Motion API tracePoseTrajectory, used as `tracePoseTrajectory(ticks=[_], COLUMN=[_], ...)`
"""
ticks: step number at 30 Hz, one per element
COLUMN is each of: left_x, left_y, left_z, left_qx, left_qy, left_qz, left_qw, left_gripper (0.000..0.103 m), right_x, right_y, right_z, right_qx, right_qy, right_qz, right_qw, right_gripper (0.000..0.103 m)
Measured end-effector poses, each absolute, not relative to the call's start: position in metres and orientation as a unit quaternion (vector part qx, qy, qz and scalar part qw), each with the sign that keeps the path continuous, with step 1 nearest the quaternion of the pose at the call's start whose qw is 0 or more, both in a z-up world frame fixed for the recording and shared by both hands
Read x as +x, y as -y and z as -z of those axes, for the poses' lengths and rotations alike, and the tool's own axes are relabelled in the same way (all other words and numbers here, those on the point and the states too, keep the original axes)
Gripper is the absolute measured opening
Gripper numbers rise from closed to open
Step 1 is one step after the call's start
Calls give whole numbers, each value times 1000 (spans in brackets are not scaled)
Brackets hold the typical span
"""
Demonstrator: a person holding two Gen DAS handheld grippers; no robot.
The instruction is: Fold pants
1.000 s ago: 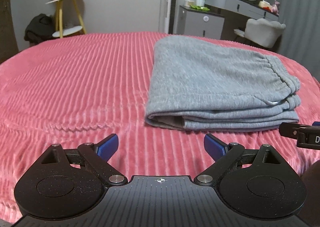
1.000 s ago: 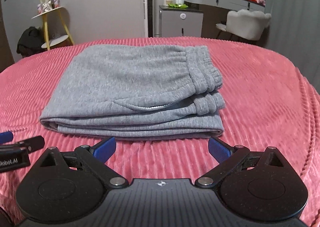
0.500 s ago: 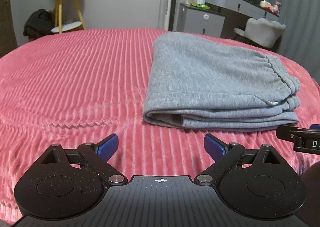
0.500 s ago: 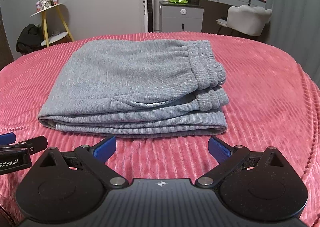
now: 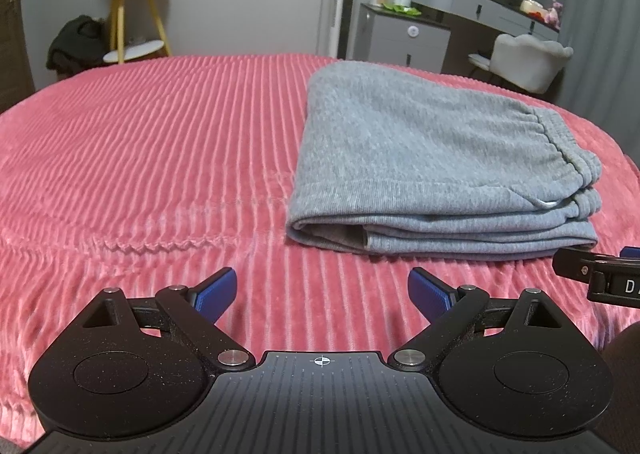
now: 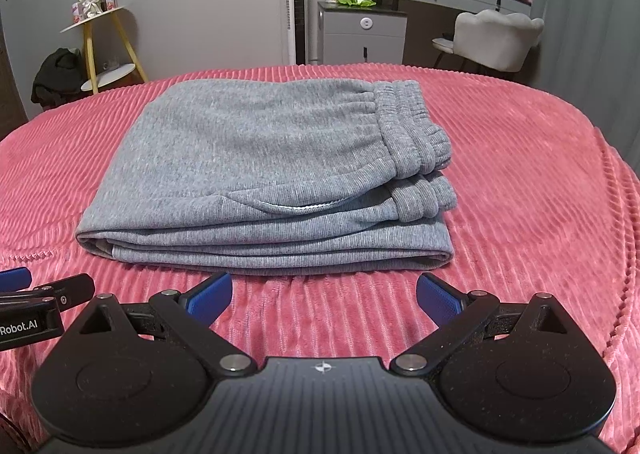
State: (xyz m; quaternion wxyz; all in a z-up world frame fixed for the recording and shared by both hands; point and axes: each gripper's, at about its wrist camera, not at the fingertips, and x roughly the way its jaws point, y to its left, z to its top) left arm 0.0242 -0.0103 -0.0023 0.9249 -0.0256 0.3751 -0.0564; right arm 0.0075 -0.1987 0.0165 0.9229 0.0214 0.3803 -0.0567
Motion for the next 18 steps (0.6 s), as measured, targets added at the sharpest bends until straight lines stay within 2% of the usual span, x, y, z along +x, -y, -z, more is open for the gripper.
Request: tracePoseTrajectory(ticks=[18], left_x=[23], left_y=[11], left_z=[3], left_qx=[-26], left_qy=[-377], left_qz=[61], left_qw=[924], left_gripper=[96], right_x=[8], right_y=[199], right_z=[-17], right_qx=[21], right_qy=[-382], right_qz=[57], right_qw=[922], right_gripper=[99])
